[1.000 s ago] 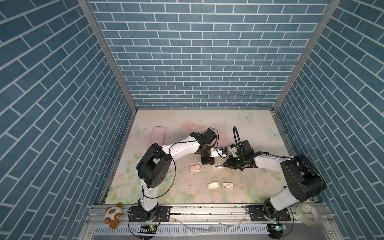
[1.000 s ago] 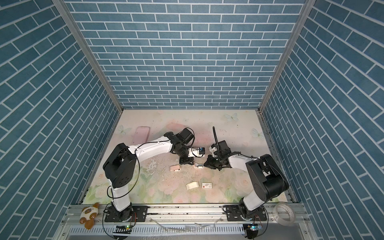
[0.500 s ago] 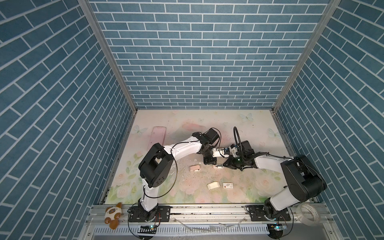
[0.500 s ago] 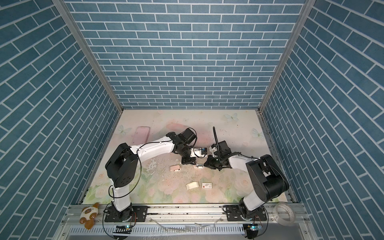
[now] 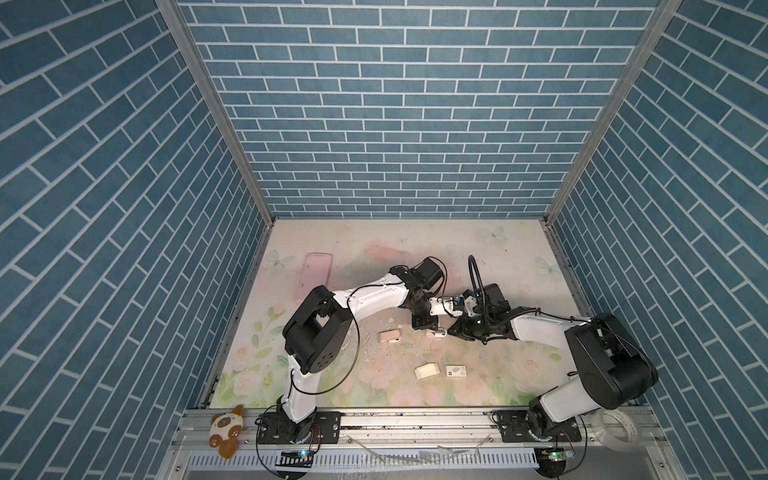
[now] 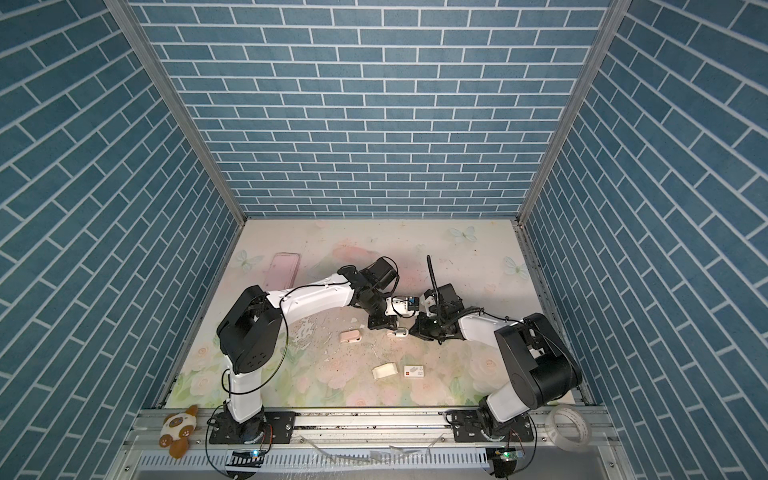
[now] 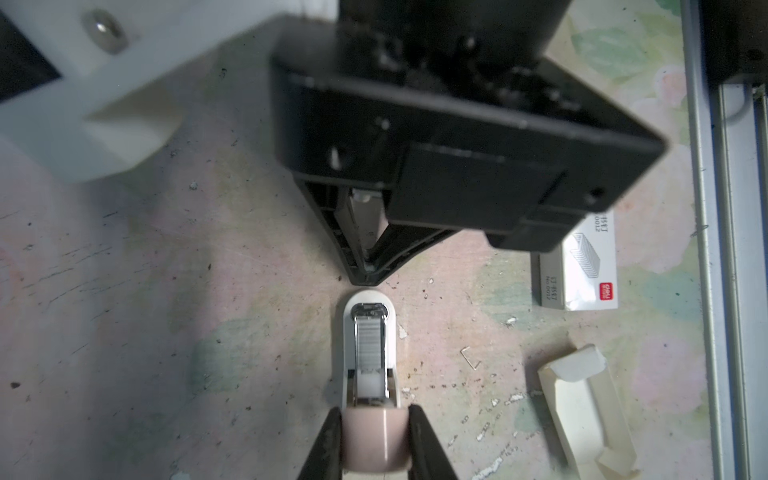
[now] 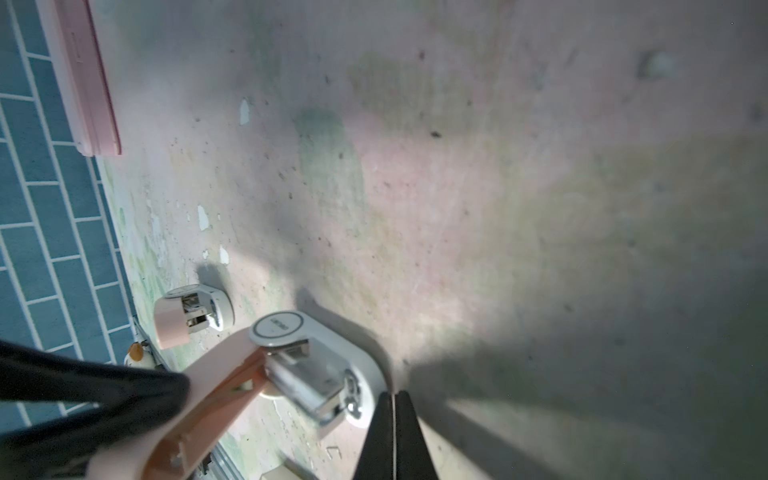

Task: Load the staples into the stapler

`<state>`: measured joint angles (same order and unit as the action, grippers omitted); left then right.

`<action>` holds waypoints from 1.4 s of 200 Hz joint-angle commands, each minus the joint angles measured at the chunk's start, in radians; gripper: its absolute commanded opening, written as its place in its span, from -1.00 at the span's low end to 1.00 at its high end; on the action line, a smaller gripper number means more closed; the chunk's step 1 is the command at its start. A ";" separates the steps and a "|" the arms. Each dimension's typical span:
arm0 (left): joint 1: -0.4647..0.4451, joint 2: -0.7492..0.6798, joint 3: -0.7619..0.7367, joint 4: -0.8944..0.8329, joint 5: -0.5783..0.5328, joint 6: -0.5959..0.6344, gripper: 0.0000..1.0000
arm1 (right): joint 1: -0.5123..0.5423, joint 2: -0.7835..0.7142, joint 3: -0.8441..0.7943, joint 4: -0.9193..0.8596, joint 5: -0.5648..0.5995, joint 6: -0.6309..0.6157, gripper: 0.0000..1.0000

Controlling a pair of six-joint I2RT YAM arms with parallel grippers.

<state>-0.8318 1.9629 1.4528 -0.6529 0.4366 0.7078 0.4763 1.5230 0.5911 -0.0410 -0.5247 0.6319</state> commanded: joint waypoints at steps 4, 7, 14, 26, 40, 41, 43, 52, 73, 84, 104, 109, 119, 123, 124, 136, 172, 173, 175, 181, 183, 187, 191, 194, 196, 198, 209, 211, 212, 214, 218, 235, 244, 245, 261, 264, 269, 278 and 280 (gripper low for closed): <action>-0.018 0.040 -0.002 -0.038 0.021 0.004 -0.70 | 0.001 -0.043 -0.013 -0.050 0.061 0.020 -0.88; -0.018 0.041 -0.002 -0.039 0.021 0.004 -0.70 | -0.001 -0.047 -0.013 -0.054 0.066 0.021 -0.88; -0.018 0.042 -0.002 -0.038 0.019 0.004 -0.70 | -0.002 -0.057 -0.012 -0.064 0.076 0.022 -0.88; -0.020 0.043 -0.002 -0.039 0.018 0.004 -0.70 | -0.007 -0.076 -0.013 -0.075 0.090 0.024 -0.88; -0.020 0.044 0.001 -0.039 0.018 0.004 -0.70 | -0.014 -0.096 -0.016 -0.084 0.097 0.025 -0.88; -0.020 0.044 0.001 -0.039 0.018 0.004 -0.70 | -0.015 -0.097 -0.016 -0.085 0.096 0.025 -0.88; -0.020 0.044 0.001 -0.039 0.017 0.003 -0.70 | -0.016 -0.099 -0.015 -0.085 0.097 0.025 -0.88; -0.021 0.044 0.003 -0.039 0.016 0.004 -0.70 | -0.019 -0.108 -0.017 -0.089 0.098 0.025 -0.88; -0.024 0.047 0.007 -0.042 0.011 0.008 -0.71 | -0.024 -0.123 -0.021 -0.099 0.106 0.025 -0.88; -0.027 0.050 0.012 -0.047 0.008 0.013 -0.70 | -0.026 -0.130 -0.024 -0.105 0.114 0.026 -0.88; -0.032 0.061 0.026 -0.062 0.003 0.020 -0.71 | -0.033 -0.145 -0.028 -0.131 0.149 0.035 -0.89; -0.033 0.065 0.031 -0.067 0.002 0.021 -0.71 | -0.035 -0.148 -0.029 -0.144 0.162 0.038 -0.89; -0.035 0.071 0.039 -0.075 -0.001 0.022 -0.71 | -0.043 -0.155 -0.031 -0.162 0.178 0.041 -0.89; -0.036 0.074 0.042 -0.078 -0.002 0.023 -0.71 | -0.045 -0.159 -0.032 -0.168 0.183 0.044 -0.90; -0.036 0.074 0.043 -0.077 -0.002 0.023 -0.71 | -0.046 -0.160 -0.033 -0.169 0.185 0.044 -0.89; -0.039 0.083 0.052 -0.085 -0.009 0.027 -0.71 | -0.054 -0.178 -0.037 -0.190 0.204 0.050 -0.90; -0.047 0.098 0.067 -0.096 -0.024 0.032 -0.71 | -0.084 -0.249 -0.041 -0.269 0.256 0.060 -0.89; -0.047 0.099 0.068 -0.096 -0.025 0.032 -0.71 | -0.084 -0.251 -0.040 -0.270 0.257 0.059 -0.90; -0.048 0.100 0.069 -0.097 -0.025 0.032 -0.71 | -0.086 -0.255 -0.040 -0.276 0.259 0.060 -0.89; -0.049 0.103 0.072 -0.100 -0.029 0.033 -0.71 | -0.089 -0.270 -0.039 -0.289 0.266 0.061 -0.90; -0.050 0.104 0.073 -0.101 -0.029 0.033 -0.71 | -0.090 -0.274 -0.038 -0.294 0.268 0.061 -0.89; -0.051 0.106 0.076 -0.102 -0.032 0.033 -0.71 | -0.092 -0.285 -0.038 -0.304 0.273 0.063 -0.90; -0.052 0.108 0.079 -0.103 -0.034 0.033 -0.72 | -0.095 -0.296 -0.037 -0.312 0.279 0.063 -0.90; -0.053 0.109 0.082 -0.105 -0.037 0.033 -0.72 | -0.097 -0.303 -0.036 -0.321 0.283 0.064 -0.89; -0.054 0.111 0.082 -0.107 -0.038 0.034 -0.72 | -0.097 -0.310 -0.036 -0.328 0.286 0.064 -0.89; -0.055 0.112 0.084 -0.108 -0.039 0.034 -0.72 | -0.099 -0.313 -0.035 -0.334 0.291 0.065 -0.90; -0.059 0.119 0.093 -0.112 -0.047 0.036 -0.75 | -0.103 -0.347 -0.030 -0.369 0.313 0.068 -0.90; -0.059 0.121 0.094 -0.113 -0.048 0.036 -0.75 | -0.105 -0.353 -0.029 -0.375 0.315 0.068 -0.90; -0.059 0.121 0.095 -0.113 -0.048 0.036 -0.75 | -0.104 -0.356 -0.028 -0.379 0.317 0.068 -0.89; -0.060 0.122 0.095 -0.113 -0.049 0.036 -0.75 | -0.105 -0.362 -0.026 -0.384 0.319 0.068 -0.90; -0.061 0.125 0.096 -0.113 -0.051 0.037 -0.75 | -0.106 -0.374 -0.025 -0.394 0.322 0.068 -0.90; -0.066 0.136 0.105 -0.116 -0.057 0.035 -0.75 | -0.113 -0.424 -0.012 -0.441 0.335 0.065 -0.90; -0.069 0.143 0.112 -0.120 -0.061 0.034 -0.75 | -0.114 -0.450 -0.005 -0.470 0.345 0.062 -0.90; -0.069 0.144 0.113 -0.121 -0.061 0.034 -0.75 | -0.114 -0.452 -0.004 -0.474 0.346 0.061 -0.90; -0.075 0.155 0.122 -0.126 -0.067 0.034 -0.76 | -0.117 -0.492 0.007 -0.517 0.357 0.053 -0.90; -0.076 0.156 0.123 -0.128 -0.068 0.033 -0.76 | -0.118 -0.499 0.009 -0.525 0.358 0.052 -0.90; -0.078 0.160 0.125 -0.130 -0.070 0.034 -0.76 | -0.120 -0.509 0.010 -0.535 0.358 0.052 -0.90; -0.082 0.164 0.129 -0.130 -0.077 0.033 -0.76 | -0.119 -0.527 0.012 -0.548 0.359 0.051 -0.89; -0.083 0.166 0.130 -0.132 -0.079 0.034 -0.76 | -0.119 -0.530 0.012 -0.552 0.359 0.051 -0.89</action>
<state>-0.8963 2.0804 1.5810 -0.7132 0.3786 0.7372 0.3630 1.0409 0.5701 -0.4900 -0.2008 0.6765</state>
